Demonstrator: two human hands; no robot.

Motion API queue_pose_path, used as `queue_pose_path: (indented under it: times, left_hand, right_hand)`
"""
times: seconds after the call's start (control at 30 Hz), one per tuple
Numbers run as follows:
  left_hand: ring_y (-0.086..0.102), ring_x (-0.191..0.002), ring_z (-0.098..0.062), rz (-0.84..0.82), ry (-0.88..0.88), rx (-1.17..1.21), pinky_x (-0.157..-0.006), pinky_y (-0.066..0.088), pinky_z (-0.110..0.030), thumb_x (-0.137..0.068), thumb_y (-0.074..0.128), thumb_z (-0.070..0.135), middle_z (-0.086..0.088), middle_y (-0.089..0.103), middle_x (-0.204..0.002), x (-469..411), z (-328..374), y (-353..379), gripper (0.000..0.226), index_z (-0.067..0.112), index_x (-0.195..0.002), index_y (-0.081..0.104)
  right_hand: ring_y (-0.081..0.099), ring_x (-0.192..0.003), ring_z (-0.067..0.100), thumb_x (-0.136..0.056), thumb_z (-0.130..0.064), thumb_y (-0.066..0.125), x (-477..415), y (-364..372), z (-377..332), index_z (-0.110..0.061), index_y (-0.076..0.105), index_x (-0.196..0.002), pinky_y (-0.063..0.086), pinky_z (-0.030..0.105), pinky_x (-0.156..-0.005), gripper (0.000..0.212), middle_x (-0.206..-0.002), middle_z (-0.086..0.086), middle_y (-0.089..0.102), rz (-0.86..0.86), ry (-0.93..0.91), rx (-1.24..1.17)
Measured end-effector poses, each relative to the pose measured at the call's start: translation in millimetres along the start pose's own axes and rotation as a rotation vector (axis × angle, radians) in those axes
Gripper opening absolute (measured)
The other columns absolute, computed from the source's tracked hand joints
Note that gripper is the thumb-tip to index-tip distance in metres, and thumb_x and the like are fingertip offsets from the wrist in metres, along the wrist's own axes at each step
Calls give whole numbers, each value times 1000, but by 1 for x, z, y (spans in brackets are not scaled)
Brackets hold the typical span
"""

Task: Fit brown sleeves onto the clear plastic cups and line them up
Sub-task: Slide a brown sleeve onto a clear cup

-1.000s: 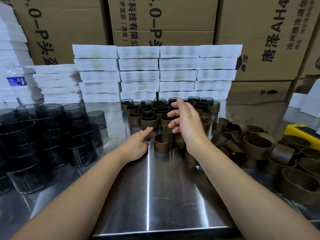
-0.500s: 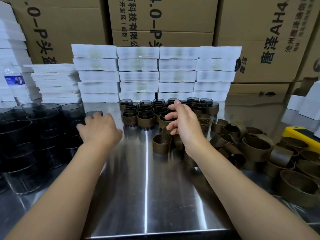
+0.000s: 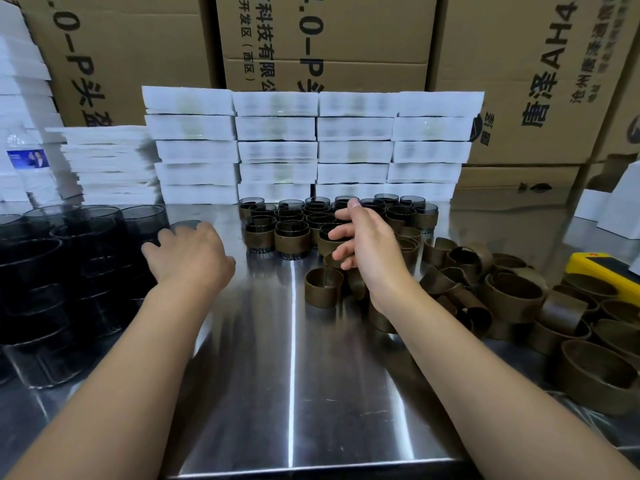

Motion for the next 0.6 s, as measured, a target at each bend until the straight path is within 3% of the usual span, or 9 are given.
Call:
queue_pose_path:
  times: [0.17, 0.27, 0.43, 0.53, 0.6]
  left_hand:
    - [48, -99, -30, -16, 38, 21, -79, 25, -36, -90, 46, 12, -13, 61, -110, -2, -1, 5, 4, 14, -91, 49]
    - [46, -86, -27, 53, 97, 49, -80, 26, -36, -89, 45, 12, -9, 64, -101, -3, 0, 6, 9, 14, -90, 54]
    - [57, -109, -27, 99, 260, 219, -102, 29, -40, -91, 47, 15, -2, 67, -110, 2, 11, 8, 24, 26, -105, 63]
    - [57, -107, -25, 93, 408, 310, -103, 31, -39, -90, 52, 17, 0, 68, -108, 8, 20, 7, 22, 28, -106, 64]
    - [57, -108, -22, 71, 515, 350, -97, 37, -35, -89, 59, 20, 2, 66, -115, 10, 24, 8, 25, 29, -112, 62]
  right_hand:
    - [51, -52, 8, -100, -40, 38, 1, 1, 0, -24, 57, -90, 39, 21, -47, 27, -73, -3, 60, -12, 7, 7]
    - [51, -51, 8, -101, -39, 38, 1, 1, 0, -24, 57, -89, 39, 21, -47, 27, -71, -3, 60, -13, 13, 14]
    - [50, -47, 4, -99, -36, 42, 1, 1, 1, -23, 58, -87, 40, 16, -45, 24, -70, -6, 60, -18, 12, 81]
    - [49, -44, -2, -96, -29, 50, 2, 2, 4, -23, 58, -83, 39, 12, -46, 17, -71, -7, 61, -27, -11, 192]
    - [51, -53, 0, -93, -26, 53, 2, 2, 5, -25, 59, -79, 43, 16, -57, 15, -72, -8, 61, -28, -55, 280]
Point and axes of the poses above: each hand's wrist, its own x-axis away from the middle knuckle, its own y-axis out of the palm, z = x × y, the point moved 2 cm from there along -x, towards the middle knuckle
